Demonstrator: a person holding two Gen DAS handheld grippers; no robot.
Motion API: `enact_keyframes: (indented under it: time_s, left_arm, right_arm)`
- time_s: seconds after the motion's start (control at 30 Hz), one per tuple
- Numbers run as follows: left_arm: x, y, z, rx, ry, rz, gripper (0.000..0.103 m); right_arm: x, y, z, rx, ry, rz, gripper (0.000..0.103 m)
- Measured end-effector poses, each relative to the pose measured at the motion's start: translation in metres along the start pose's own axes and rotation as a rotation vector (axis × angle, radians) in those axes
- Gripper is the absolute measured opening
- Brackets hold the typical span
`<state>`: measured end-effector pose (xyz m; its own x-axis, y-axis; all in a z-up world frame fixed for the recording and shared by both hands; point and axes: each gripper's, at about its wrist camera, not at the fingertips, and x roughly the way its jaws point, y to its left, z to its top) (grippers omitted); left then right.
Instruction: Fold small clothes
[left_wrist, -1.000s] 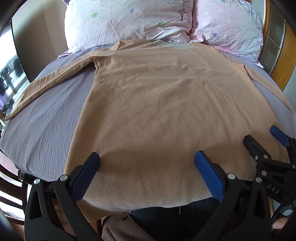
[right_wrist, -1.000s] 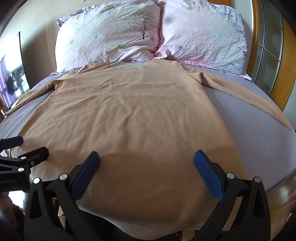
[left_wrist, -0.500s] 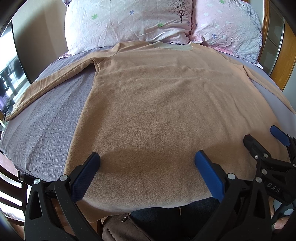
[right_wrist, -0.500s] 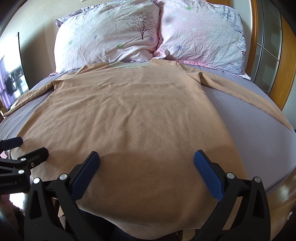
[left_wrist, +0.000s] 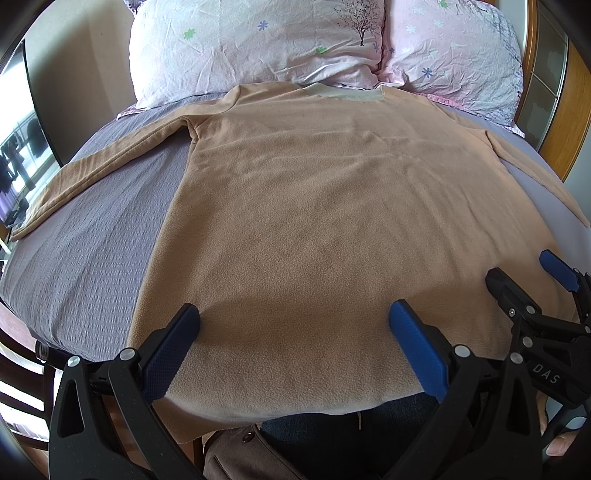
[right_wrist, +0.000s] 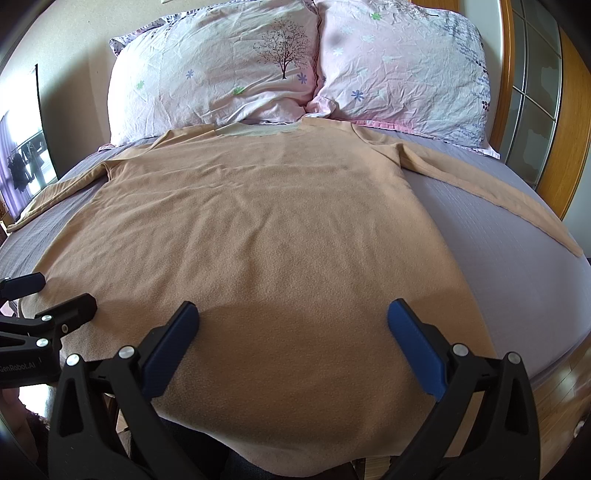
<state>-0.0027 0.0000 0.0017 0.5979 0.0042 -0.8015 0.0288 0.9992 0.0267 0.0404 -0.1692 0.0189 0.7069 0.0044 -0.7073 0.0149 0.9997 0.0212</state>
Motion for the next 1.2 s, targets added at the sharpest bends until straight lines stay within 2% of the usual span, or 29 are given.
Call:
enact_keyframes:
  time_s: [0.33, 0.43, 0.5, 0.53, 0.6, 0.63, 0.67, 0.7, 0.73, 0.77, 0.83, 0.97, 1.1, 1.13, 1.17, 1.2]
  left_arm:
    - [-0.001, -0.001, 0.001, 0.003, 0.004, 0.0, 0.102]
    - [-0.001, -0.002, -0.001, 0.011, -0.019, -0.002, 0.102]
    - [-0.001, -0.001, -0.002, 0.02, -0.045, -0.011, 0.102]
    - [-0.001, 0.0, -0.001, 0.027, -0.056, -0.021, 0.102]
    - [0.001, 0.003, 0.003, 0.024, -0.07, -0.05, 0.102]
    - [0.001, 0.007, 0.006, 0.013, -0.084, -0.077, 0.102]
    - [0.001, 0.014, 0.011, -0.014, -0.107, -0.135, 0.102]
    - [0.001, 0.021, 0.015, -0.042, -0.127, -0.194, 0.102]
    - [0.0, 0.027, 0.019, -0.063, -0.145, -0.235, 0.102]
    - [-0.001, 0.035, 0.024, -0.092, -0.179, -0.294, 0.102]
    - [-0.003, 0.046, 0.032, -0.123, -0.228, -0.345, 0.102]
    - [-0.001, 0.07, 0.05, -0.181, -0.288, -0.377, 0.102]
    - [0.006, 0.095, 0.06, -0.267, -0.302, -0.411, 0.102]
    - [0.008, 0.102, 0.061, -0.285, -0.304, -0.412, 0.102]
    - [0.009, 0.11, 0.063, -0.306, -0.309, -0.41, 0.102]
    - [0.01, 0.117, 0.063, -0.325, -0.316, -0.406, 0.102]
  right_arm:
    - [0.0, 0.0, -0.001, -0.008, -0.012, 0.006, 0.101]
    - [-0.001, -0.019, 0.0, -0.022, -0.054, 0.086, 0.101]
    - [-0.012, -0.059, 0.013, 0.101, -0.08, 0.153, 0.101]
    - [-0.018, -0.078, 0.022, 0.169, -0.105, 0.149, 0.101]
    - [-0.034, -0.149, 0.042, 0.38, -0.176, 0.094, 0.1]
    - [-0.039, -0.196, 0.05, 0.511, -0.21, 0.06, 0.09]
    - [-0.04, -0.225, 0.053, 0.587, -0.221, 0.041, 0.071]
    - [-0.037, -0.268, 0.055, 0.708, -0.206, -0.004, 0.062]
    - [-0.033, -0.293, 0.055, 0.782, -0.182, -0.037, 0.051]
    - [-0.025, -0.333, 0.052, 0.905, -0.138, -0.078, 0.05]
    - [-0.011, -0.384, 0.044, 1.068, -0.076, -0.127, 0.05]
    - [0.012, -0.425, 0.032, 1.23, -0.016, -0.13, 0.05]
    - [0.026, -0.435, 0.035, 1.267, -0.046, -0.15, 0.045]
    - [0.028, -0.438, 0.034, 1.278, -0.053, -0.155, 0.032]
    - [0.035, -0.446, 0.036, 1.294, -0.048, -0.153, 0.005]
    - [0.039, -0.452, 0.036, 1.303, -0.041, -0.154, 0.004]
